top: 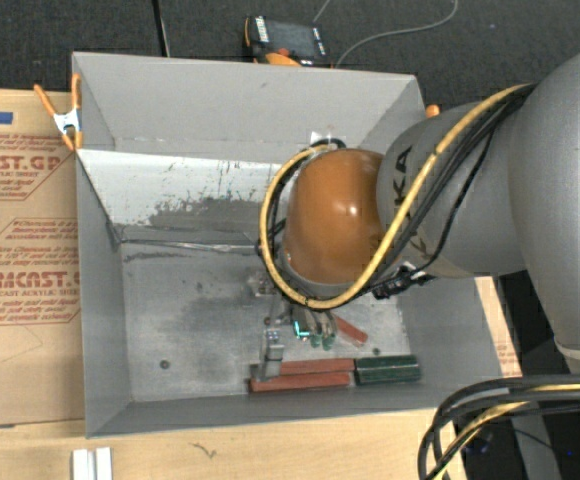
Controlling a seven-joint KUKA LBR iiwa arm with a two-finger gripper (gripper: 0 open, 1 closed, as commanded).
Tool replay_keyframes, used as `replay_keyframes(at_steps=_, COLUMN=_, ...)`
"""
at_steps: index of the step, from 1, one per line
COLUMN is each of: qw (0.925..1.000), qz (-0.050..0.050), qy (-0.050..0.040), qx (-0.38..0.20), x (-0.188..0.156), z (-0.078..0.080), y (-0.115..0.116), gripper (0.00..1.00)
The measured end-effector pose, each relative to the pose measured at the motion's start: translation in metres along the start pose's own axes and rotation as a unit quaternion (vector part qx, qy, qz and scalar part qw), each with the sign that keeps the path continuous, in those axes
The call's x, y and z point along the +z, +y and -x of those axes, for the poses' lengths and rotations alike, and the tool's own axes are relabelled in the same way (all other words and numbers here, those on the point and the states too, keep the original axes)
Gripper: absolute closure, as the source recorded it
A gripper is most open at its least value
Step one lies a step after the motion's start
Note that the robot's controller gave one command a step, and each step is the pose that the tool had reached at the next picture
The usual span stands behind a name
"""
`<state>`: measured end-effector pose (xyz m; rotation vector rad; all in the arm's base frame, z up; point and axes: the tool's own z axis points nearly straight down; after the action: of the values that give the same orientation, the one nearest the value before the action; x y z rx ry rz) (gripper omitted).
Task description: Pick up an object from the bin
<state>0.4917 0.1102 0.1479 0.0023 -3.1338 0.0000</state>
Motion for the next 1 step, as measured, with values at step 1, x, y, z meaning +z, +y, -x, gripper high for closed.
replay_keyframes(at_steps=1, qw=0.9973, qz=0.0, qy=-0.0013, qx=-0.074, x=0.0507, z=-0.0049, y=-0.0742, gripper=0.0)
